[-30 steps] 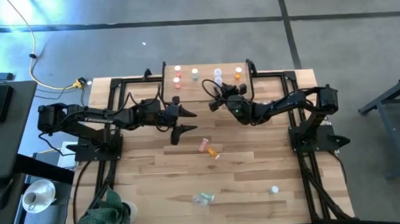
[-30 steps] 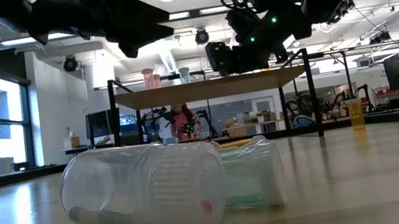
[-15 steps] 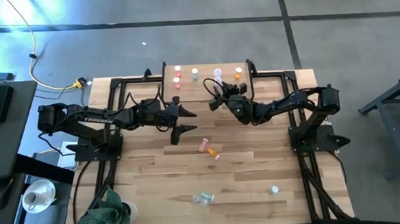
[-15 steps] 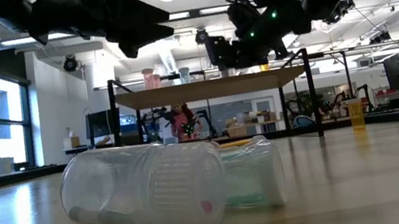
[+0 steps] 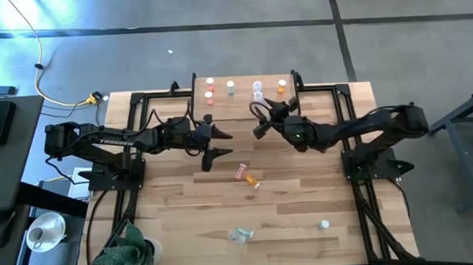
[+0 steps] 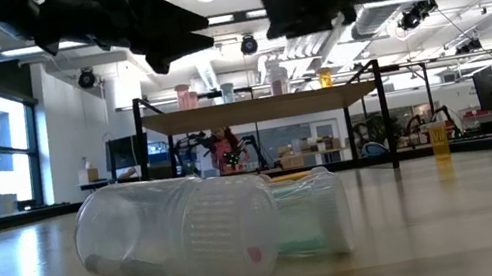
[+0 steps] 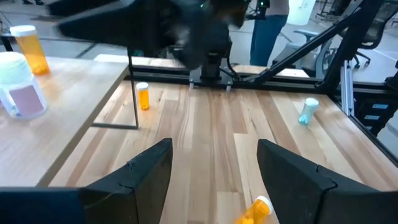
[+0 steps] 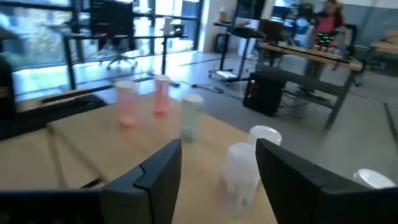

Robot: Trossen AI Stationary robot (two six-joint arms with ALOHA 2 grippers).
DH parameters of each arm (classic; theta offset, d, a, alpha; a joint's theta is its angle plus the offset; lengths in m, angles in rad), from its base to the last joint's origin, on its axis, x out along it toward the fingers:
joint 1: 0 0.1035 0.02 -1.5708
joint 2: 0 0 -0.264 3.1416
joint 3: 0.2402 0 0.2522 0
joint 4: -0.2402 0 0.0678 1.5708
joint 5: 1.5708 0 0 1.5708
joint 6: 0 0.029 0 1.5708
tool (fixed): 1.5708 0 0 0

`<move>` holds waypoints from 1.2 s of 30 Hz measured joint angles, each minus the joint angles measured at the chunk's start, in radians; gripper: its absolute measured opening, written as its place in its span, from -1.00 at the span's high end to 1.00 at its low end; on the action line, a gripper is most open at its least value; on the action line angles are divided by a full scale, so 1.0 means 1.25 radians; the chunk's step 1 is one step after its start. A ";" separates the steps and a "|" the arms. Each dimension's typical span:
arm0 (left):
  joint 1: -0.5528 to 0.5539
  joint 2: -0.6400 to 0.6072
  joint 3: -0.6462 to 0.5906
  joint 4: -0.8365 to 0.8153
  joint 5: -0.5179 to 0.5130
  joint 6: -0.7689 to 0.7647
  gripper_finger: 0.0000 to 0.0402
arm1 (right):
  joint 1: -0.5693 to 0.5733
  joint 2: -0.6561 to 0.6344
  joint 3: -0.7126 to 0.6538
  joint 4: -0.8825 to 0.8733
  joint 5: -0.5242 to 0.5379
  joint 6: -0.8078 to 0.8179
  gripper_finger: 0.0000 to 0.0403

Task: Pick and place medicine bottles onto shelf by color
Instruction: Put the top orange pill bottle on the shelf aligned with the other orange pill bottle

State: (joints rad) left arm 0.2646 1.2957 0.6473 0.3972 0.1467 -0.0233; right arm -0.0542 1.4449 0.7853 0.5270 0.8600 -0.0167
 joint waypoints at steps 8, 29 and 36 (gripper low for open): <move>-0.003 0.000 0.000 -0.028 -0.001 0.000 -0.11 | 0.093 -0.159 0.000 -0.283 -0.010 0.043 0.02; -0.073 0.000 0.000 -0.028 -0.003 0.000 -0.11 | 0.147 -0.406 0.000 -0.905 -0.085 0.426 0.02; -0.072 0.000 0.000 -0.029 -0.003 0.000 -0.11 | 0.088 -0.449 0.000 -1.077 -0.062 0.565 0.02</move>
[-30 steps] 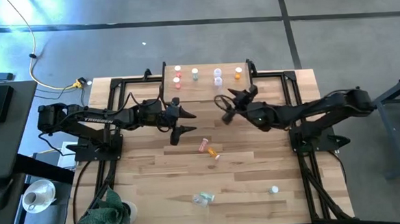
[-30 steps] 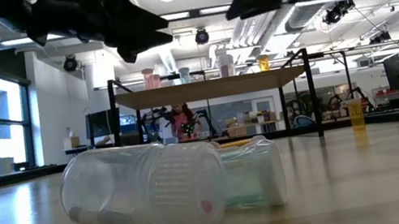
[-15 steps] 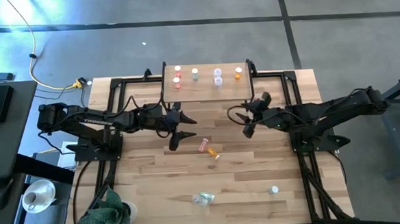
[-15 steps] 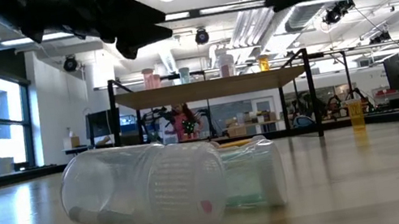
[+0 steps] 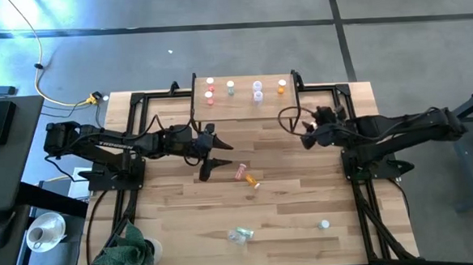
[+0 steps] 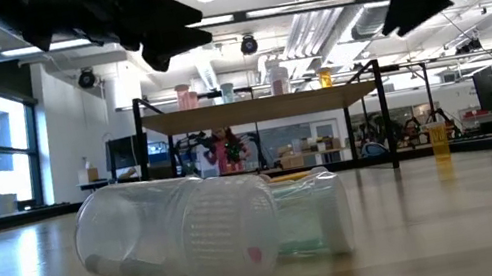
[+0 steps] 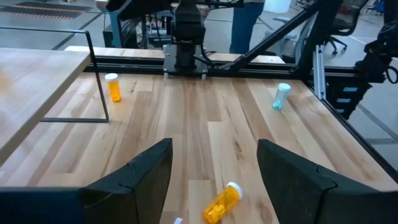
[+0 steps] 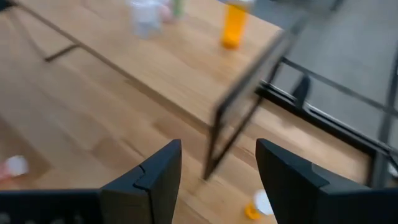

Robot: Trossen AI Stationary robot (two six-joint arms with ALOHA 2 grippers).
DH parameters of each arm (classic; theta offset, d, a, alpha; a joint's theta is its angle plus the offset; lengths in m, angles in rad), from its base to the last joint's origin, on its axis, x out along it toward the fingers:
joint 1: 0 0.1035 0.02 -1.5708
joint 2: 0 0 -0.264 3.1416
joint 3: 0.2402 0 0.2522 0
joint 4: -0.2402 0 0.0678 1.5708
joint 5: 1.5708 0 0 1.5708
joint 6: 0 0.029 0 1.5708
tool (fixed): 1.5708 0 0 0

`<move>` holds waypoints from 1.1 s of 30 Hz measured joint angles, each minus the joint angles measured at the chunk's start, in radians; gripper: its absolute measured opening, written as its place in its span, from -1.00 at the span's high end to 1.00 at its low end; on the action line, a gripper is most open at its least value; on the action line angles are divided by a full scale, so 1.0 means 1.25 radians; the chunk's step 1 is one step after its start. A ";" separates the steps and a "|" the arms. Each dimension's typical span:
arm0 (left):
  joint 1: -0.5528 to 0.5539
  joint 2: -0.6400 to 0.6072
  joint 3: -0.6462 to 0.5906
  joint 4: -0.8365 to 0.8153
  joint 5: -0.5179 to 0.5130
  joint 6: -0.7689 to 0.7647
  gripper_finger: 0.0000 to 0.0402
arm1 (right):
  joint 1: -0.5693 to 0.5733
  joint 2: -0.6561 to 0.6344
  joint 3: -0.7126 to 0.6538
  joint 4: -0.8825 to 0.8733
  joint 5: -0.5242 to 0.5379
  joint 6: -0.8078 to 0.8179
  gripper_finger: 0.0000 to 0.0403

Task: Pick and place medicine bottles onto shelf by color
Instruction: Put the top orange pill bottle on the shelf aligned with the other orange pill bottle

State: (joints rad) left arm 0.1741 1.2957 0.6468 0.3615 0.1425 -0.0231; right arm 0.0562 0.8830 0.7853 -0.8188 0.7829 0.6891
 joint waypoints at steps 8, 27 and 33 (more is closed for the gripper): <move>0.000 0.000 0.000 0.000 0.000 0.000 -0.11 | -0.135 -0.023 0.000 -0.126 -0.059 0.052 0.02; 0.000 0.000 0.000 -0.002 0.000 -0.003 -0.11 | -0.506 -0.026 -0.049 -0.037 -0.386 -0.019 0.02; 0.000 0.000 0.000 -0.005 0.000 -0.002 -0.11 | -0.555 -0.026 -0.079 0.003 -0.442 0.001 0.02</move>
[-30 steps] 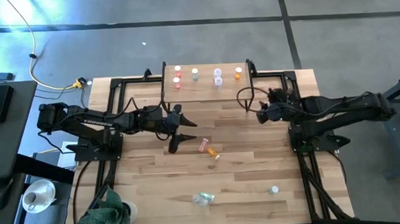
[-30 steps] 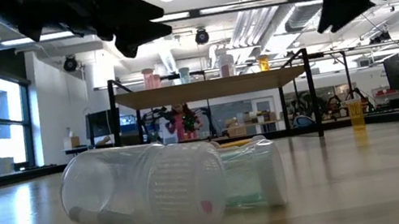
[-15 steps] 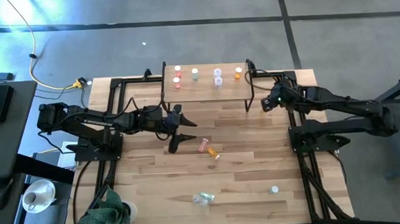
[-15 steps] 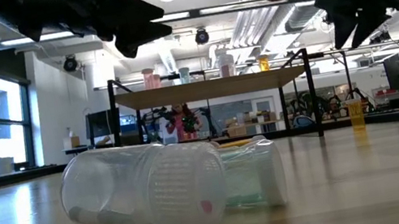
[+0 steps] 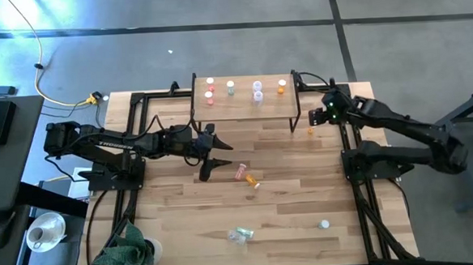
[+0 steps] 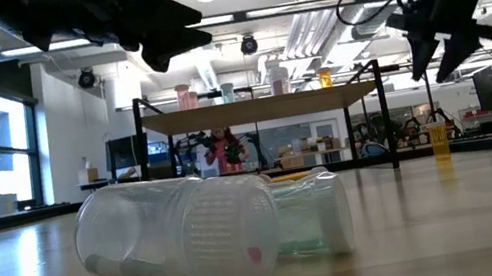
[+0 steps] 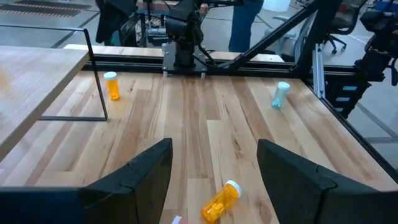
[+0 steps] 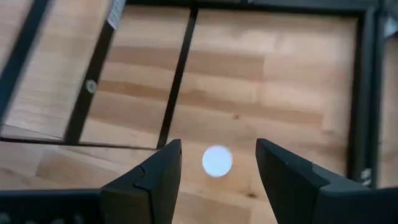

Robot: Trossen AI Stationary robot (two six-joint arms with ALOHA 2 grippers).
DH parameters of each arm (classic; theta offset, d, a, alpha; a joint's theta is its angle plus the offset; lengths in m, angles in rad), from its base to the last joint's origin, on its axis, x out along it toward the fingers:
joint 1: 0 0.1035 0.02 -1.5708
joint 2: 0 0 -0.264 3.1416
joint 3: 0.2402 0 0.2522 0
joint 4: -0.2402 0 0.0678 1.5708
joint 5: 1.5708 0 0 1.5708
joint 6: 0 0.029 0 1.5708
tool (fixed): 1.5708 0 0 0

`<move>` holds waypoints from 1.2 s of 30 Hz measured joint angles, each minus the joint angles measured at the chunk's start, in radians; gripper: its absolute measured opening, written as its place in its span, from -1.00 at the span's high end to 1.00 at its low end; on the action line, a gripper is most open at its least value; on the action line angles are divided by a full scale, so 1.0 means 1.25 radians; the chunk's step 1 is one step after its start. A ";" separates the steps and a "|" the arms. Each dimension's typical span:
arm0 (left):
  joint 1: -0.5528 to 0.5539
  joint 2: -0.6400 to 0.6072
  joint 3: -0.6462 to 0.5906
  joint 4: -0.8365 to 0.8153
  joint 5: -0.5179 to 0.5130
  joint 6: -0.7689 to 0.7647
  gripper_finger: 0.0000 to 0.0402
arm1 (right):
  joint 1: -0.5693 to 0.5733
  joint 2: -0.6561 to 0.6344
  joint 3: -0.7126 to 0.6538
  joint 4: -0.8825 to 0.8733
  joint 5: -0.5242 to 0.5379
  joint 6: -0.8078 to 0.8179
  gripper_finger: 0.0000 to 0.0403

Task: Pick and place medicine bottles onto shelf by color
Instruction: Put the top orange pill bottle on the shelf aligned with the other orange pill bottle

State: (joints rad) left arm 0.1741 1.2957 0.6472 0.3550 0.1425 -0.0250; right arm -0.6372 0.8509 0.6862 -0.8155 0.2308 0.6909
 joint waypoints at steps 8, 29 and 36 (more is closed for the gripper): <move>0.000 0.000 0.000 0.000 0.000 0.000 -0.11 | -0.056 0.000 -0.044 0.053 -0.024 0.023 0.02; 0.000 0.000 0.000 0.000 0.000 0.001 -0.11 | -0.083 0.000 -0.186 0.206 -0.105 0.022 0.02; 0.000 0.000 0.000 0.000 0.000 0.001 -0.11 | -0.077 0.000 -0.195 0.215 -0.108 0.019 0.02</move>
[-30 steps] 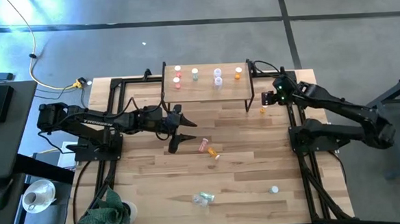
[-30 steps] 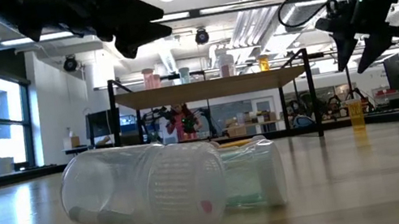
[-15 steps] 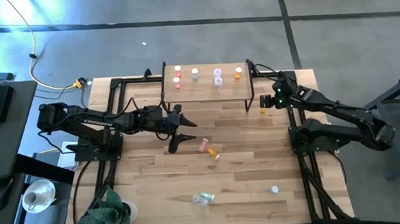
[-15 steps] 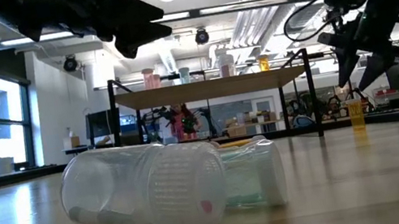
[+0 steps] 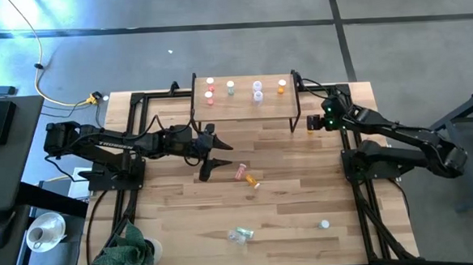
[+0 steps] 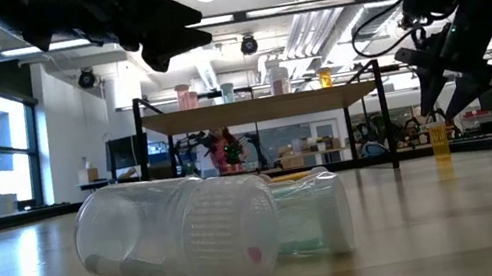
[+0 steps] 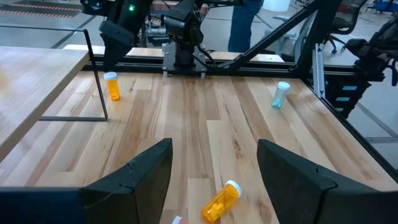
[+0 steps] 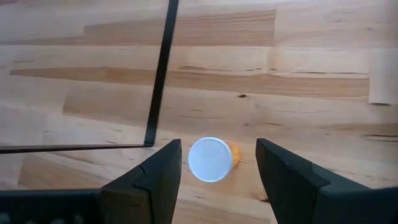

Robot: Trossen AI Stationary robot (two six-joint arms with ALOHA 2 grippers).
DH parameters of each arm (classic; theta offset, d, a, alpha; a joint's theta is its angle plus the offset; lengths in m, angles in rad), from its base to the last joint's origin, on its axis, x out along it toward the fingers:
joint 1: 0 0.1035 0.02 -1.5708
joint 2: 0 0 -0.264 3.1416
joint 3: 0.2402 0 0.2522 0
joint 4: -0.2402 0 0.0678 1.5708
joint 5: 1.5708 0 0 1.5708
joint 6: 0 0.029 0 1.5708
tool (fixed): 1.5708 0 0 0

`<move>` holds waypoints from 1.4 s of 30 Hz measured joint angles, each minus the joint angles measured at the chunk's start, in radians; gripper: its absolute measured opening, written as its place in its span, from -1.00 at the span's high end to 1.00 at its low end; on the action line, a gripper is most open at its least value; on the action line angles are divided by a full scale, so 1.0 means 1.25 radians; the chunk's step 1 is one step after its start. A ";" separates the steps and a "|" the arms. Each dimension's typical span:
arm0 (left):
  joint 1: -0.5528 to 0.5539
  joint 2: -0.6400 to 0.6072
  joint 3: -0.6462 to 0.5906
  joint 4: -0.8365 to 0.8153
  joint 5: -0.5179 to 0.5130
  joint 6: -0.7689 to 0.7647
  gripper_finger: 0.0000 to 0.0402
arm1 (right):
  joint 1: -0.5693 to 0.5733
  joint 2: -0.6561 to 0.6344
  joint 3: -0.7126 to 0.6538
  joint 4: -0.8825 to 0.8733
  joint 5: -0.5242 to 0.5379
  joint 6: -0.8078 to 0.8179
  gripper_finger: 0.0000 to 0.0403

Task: Pick and place medicine bottles onto shelf by color
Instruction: Put the top orange pill bottle on the shelf aligned with the other orange pill bottle

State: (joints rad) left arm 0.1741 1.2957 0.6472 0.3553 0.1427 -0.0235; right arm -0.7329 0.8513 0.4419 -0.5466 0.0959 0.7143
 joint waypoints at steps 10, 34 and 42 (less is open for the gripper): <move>0.000 0.000 0.000 0.000 0.000 0.000 -0.11 | 0.042 0.020 0.000 0.010 0.045 0.000 0.02; 0.000 0.000 0.000 0.000 0.000 0.000 -0.11 | 0.055 0.095 0.000 0.032 0.057 -0.006 0.22; 0.000 0.000 0.000 0.000 0.000 0.000 -0.11 | 0.055 0.095 0.001 0.032 0.061 -0.016 0.49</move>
State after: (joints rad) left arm 0.1741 1.2953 0.6472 0.3553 0.1427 -0.0235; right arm -0.6647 0.9695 0.4427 -0.5068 0.1722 0.6939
